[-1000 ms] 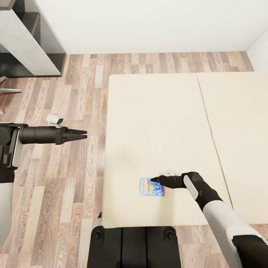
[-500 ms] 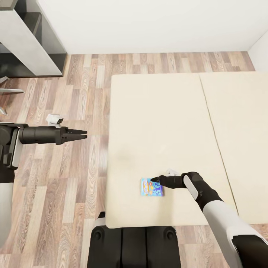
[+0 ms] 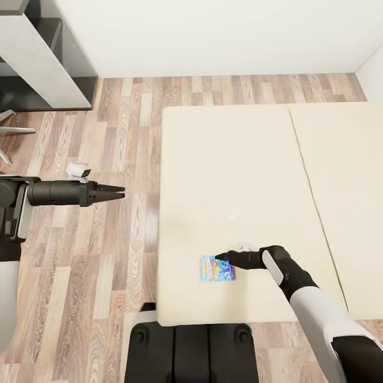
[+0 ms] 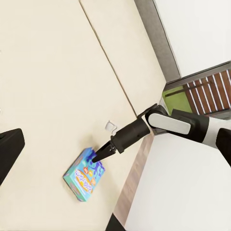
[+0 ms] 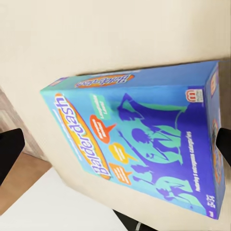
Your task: Put all the toys in the child's room - the three board games (two on the bed and one on the table), the two jigsaw puzzles on the table, and the tennis ball on the table - inside the toy box on the table in the child's room.
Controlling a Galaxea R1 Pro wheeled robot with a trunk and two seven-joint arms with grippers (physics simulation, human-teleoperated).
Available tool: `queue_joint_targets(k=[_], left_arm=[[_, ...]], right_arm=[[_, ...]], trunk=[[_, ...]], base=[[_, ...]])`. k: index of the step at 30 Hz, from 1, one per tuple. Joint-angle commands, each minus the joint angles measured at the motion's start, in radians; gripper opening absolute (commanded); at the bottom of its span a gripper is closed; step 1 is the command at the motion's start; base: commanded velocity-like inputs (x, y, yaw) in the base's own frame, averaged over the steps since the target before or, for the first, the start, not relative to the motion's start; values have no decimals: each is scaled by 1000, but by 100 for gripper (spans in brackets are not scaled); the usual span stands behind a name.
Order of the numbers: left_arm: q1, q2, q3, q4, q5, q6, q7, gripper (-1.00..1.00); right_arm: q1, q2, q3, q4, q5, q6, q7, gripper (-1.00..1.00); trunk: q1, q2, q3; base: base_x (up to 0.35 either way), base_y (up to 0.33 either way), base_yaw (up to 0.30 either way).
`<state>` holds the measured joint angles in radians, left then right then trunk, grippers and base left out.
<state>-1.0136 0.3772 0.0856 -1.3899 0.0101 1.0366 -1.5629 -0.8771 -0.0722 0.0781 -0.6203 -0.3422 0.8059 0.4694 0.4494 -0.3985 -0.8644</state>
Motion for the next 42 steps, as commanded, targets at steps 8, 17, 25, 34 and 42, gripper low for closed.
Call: queue_joint_targets(k=[8, 17, 25, 34, 42], left_arm=[[0, 1, -1, 0, 1, 11, -3, 100], [0, 1, -1, 0, 1, 11, -3, 100], [0, 2, 0, 0, 1, 11, -3, 100], [0, 2, 0, 0, 1, 11, -3, 100], [0, 2, 0, 0, 1, 11, -3, 100]], right_arm=[[0, -1, 3, 0, 0, 3, 3, 100], [0, -1, 4, 14, 2, 1, 3, 100], [0, -1, 5, 17, 3, 1, 3, 100], [0, -1, 5, 17, 3, 7, 3, 100], [0, -1, 5, 17, 3, 7, 3, 100]], trunk=[[1, -2, -1], [1, -2, -1], [1, -2, -1], [1, -2, -1], [1, -2, -1]], base=[[0, 43, 0], [0, 5, 0], [0, 83, 0], [0, 30, 0], [0, 2, 0]])
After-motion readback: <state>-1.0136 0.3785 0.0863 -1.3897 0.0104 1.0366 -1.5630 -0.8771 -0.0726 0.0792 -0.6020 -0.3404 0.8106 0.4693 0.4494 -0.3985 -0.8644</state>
